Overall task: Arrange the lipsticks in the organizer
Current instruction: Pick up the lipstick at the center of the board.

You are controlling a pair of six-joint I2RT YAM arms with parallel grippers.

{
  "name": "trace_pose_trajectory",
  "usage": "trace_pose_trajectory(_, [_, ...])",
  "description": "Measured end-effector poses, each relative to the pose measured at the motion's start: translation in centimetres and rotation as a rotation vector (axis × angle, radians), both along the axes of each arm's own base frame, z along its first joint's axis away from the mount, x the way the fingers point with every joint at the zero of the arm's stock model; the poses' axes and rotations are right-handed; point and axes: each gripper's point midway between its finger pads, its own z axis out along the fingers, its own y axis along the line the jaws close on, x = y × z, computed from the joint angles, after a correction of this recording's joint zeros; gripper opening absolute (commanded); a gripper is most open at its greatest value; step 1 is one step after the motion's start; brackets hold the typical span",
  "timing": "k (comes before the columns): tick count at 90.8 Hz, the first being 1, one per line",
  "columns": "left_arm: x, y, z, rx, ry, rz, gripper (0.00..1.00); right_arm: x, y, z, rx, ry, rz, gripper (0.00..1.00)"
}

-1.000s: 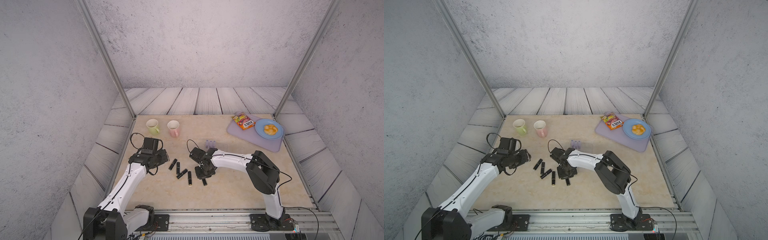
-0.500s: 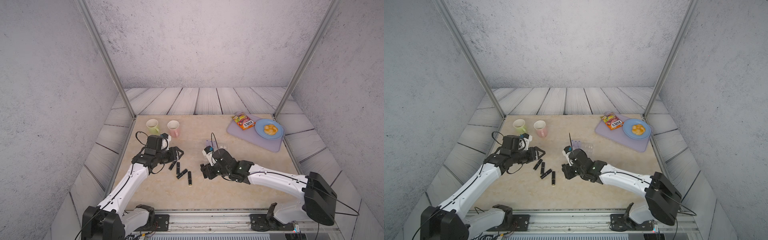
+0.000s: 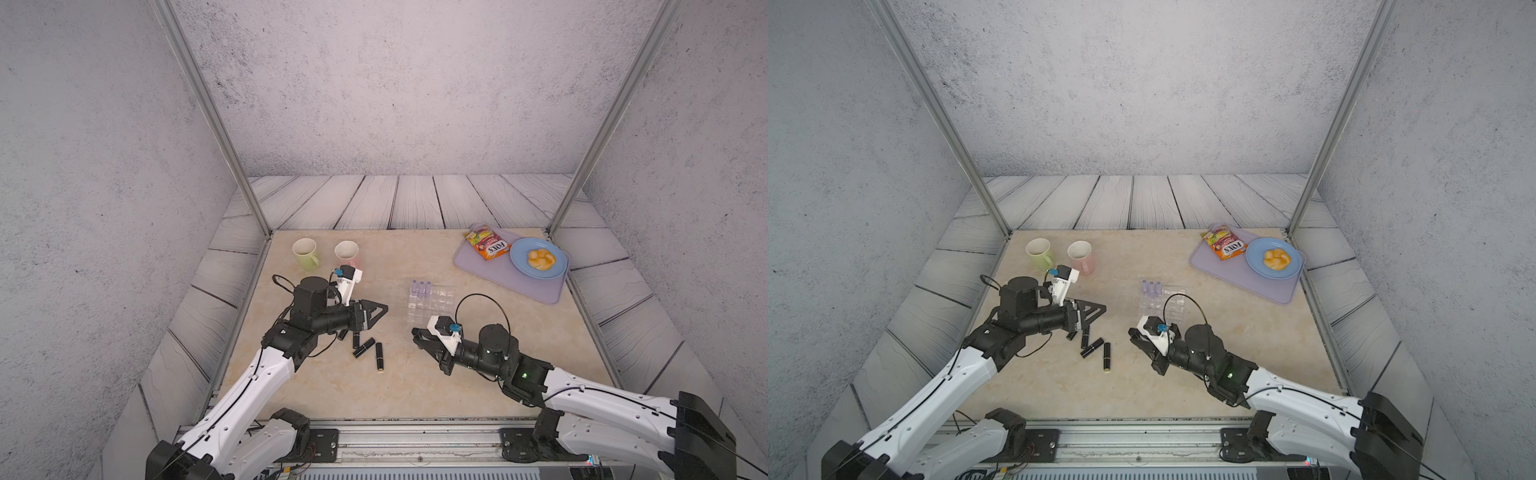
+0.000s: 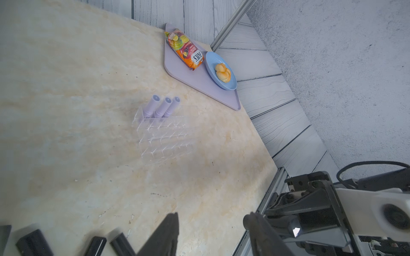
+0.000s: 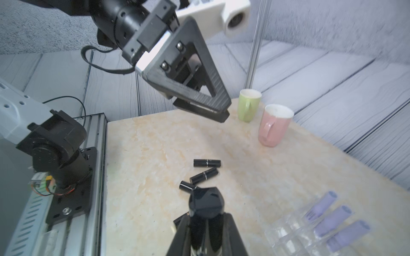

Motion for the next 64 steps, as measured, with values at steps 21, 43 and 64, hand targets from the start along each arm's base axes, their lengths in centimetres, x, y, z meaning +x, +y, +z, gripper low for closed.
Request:
trace_pose_trajectory(21, [-0.6,-0.9,0.3,-0.006,-0.036,-0.048,0.55,-0.6,-0.4,2.0,-0.027,-0.25,-0.002,0.1])
trace_pose_trajectory(43, [-0.9,-1.3,0.4,0.002,-0.062,-0.065,0.55,0.9,-1.1,2.5,-0.044,-0.288,-0.103,0.05])
trace_pose_trajectory(64, [-0.1,-1.5,-0.4,0.031,-0.06,-0.043,0.56,6.0,-4.7,2.3,0.1,-0.028,-0.431,0.05])
